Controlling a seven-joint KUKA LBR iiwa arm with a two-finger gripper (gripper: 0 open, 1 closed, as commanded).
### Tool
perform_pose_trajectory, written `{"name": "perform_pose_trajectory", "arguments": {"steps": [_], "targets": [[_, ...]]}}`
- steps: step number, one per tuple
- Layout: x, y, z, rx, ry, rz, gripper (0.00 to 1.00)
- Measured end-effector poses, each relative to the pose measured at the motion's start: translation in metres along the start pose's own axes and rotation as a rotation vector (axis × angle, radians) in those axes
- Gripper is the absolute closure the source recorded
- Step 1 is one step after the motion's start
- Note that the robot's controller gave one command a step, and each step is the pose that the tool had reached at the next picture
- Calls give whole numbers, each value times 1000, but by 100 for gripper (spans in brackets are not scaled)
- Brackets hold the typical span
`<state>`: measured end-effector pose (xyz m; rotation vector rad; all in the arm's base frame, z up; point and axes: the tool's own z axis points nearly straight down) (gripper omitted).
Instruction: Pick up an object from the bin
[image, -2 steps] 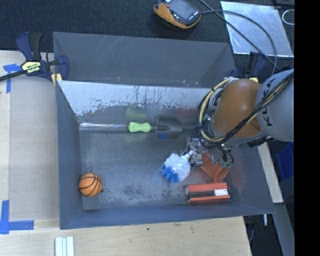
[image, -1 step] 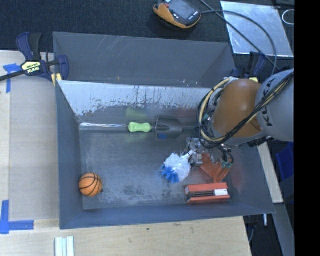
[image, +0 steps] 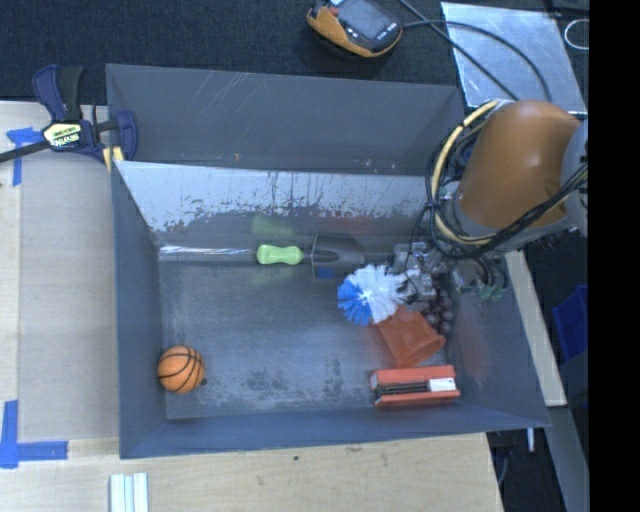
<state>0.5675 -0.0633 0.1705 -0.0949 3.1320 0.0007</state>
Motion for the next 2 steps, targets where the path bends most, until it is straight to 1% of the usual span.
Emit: {"name": "perform_pose_trajectory", "arguments": {"steps": [1, 2], "targets": [[-7, 1, 65, 1, -10, 5, 100], [13, -4, 2, 0, 1, -5, 100]]}}
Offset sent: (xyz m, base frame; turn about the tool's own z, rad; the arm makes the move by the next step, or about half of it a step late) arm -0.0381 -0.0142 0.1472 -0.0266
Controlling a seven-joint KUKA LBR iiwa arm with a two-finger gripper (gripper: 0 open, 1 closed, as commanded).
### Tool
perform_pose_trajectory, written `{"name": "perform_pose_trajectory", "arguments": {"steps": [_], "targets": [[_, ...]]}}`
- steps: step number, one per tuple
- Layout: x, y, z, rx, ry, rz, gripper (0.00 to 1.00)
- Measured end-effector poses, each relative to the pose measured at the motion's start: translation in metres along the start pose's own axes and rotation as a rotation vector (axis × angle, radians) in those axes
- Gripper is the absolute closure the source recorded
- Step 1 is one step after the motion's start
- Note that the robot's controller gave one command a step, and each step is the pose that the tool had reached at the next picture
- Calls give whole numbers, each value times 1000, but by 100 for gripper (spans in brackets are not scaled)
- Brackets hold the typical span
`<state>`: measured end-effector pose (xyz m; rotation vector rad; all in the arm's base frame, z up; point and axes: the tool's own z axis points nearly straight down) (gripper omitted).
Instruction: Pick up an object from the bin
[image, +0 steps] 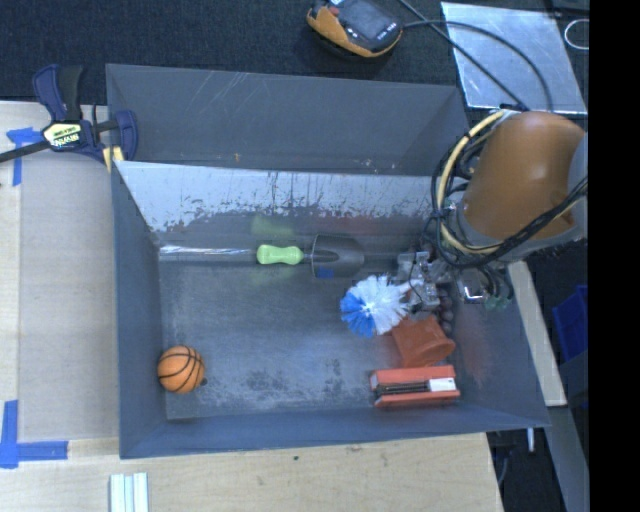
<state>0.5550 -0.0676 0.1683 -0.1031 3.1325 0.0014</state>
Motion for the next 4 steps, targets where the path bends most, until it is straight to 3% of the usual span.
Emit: {"name": "perform_pose_trajectory", "arguments": {"steps": [1, 2, 3, 4], "targets": [[-1, -1, -15, 1, -4, 0, 100], [-45, 56, 51, 0, -4, -354, 100], [-45, 56, 51, 0, -4, -353, 100], [-37, 61, -40, 2, -14, -360, 100]]}}
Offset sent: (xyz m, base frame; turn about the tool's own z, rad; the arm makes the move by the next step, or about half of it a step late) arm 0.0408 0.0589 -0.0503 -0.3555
